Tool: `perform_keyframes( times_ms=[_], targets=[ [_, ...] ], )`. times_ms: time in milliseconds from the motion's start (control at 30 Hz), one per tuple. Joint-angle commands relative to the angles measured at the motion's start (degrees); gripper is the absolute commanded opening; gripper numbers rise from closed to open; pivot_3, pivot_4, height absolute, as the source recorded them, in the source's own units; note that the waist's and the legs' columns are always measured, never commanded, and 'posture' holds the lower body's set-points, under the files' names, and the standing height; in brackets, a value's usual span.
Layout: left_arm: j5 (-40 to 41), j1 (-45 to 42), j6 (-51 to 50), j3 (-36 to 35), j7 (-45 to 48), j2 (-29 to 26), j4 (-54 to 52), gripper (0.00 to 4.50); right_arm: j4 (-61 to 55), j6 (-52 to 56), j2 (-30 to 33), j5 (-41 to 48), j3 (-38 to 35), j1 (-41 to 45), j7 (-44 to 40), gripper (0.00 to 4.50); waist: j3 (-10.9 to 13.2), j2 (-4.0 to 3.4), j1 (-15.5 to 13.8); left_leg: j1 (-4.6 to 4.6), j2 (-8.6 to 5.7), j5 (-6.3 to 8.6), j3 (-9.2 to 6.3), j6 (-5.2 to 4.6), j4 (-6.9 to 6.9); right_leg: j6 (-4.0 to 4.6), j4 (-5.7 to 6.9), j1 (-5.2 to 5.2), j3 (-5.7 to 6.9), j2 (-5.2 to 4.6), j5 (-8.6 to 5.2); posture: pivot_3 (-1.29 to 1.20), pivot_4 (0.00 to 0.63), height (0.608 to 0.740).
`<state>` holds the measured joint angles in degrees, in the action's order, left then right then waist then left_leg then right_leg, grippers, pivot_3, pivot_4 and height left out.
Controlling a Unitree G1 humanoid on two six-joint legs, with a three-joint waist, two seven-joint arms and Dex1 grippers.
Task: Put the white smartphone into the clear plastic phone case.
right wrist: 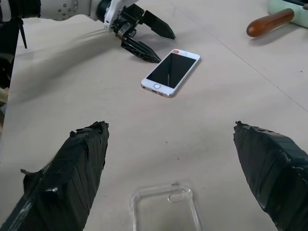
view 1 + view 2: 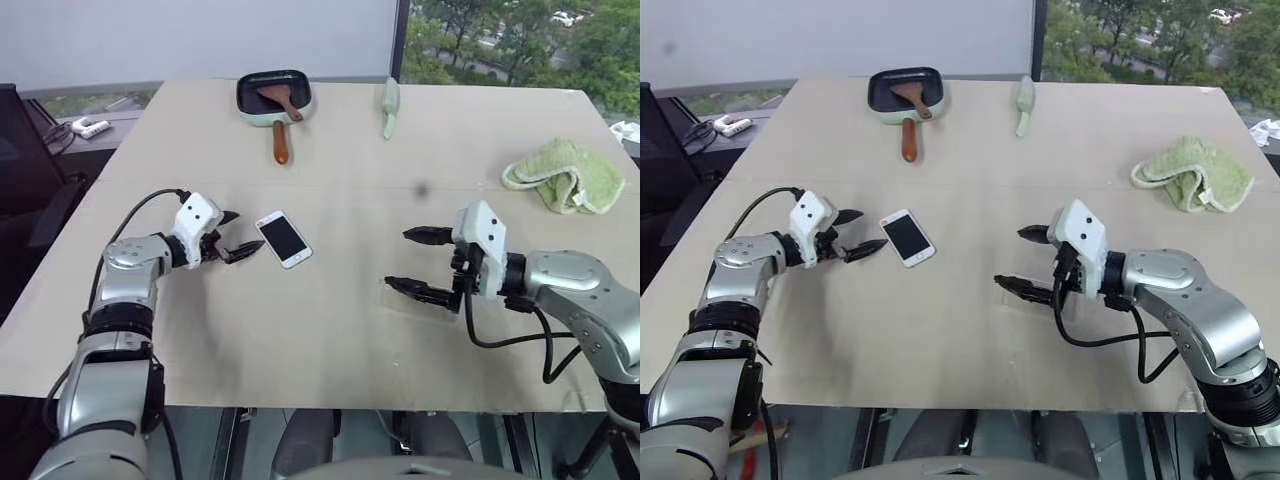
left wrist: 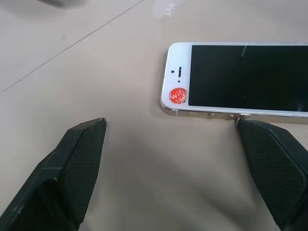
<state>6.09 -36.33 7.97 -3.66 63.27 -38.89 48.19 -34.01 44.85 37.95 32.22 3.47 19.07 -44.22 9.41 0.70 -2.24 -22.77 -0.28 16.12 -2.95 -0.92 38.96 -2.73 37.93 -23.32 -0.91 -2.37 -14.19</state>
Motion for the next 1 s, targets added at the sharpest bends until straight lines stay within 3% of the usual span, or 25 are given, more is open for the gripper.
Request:
perform_keyframes(
  times_ms=[33, 233, 733, 1000],
  targets=[
    [2.21, 4.87, -5.98, 5.26, 8.93, 2.41, -10.87, 4.50, -2.63, 0.08, 0.75, 1.28, -2.04, 0.01, 0.80, 4.42, 0.00, -0.01, 0.10, 0.00, 0.00, 0.00, -0.08, -0.01, 0.00, -0.01, -0.02, 0.00, -0.03, -0.07, 0.00, 0.00, 0.150, 0.740],
    [2.52, 7.15, -12.05, 7.79, 9.23, 3.97, -20.32, 4.50, -2.91, 0.57, 0.44, 1.93, -1.72, 0.56, 1.85, 4.42, 0.00, -0.01, 0.26, -0.01, -0.18, 0.01, -0.23, -0.03, 0.02, -0.13, 0.01, -0.01, 0.02, -0.28, -0.07, 0.00, 0.150, 0.740],
    [1.62, 6.18, -17.67, 11.45, 1.64, 16.23, -28.03, 4.50, -3.89, 1.48, 0.89, 2.92, -2.51, 0.11, 4.34, 4.42, -0.01, -0.03, 0.09, 0.03, -0.51, -0.01, -0.67, -0.08, 0.27, -0.21, -0.01, 0.36, 0.33, -0.46, -0.10, 0.00, 0.150, 0.740],
    [-0.20, 5.52, -18.12, 12.40, -8.03, 22.90, -28.71, 4.50, -3.86, 1.39, 1.50, 3.38, -2.59, -0.07, 5.00, 4.42, -0.01, -0.03, 0.25, 0.05, -0.51, -0.02, -0.73, -0.07, 0.25, -0.21, 0.02, 0.35, 0.38, -0.42, -0.10, 0.00, 0.150, 0.740]
  ],
)
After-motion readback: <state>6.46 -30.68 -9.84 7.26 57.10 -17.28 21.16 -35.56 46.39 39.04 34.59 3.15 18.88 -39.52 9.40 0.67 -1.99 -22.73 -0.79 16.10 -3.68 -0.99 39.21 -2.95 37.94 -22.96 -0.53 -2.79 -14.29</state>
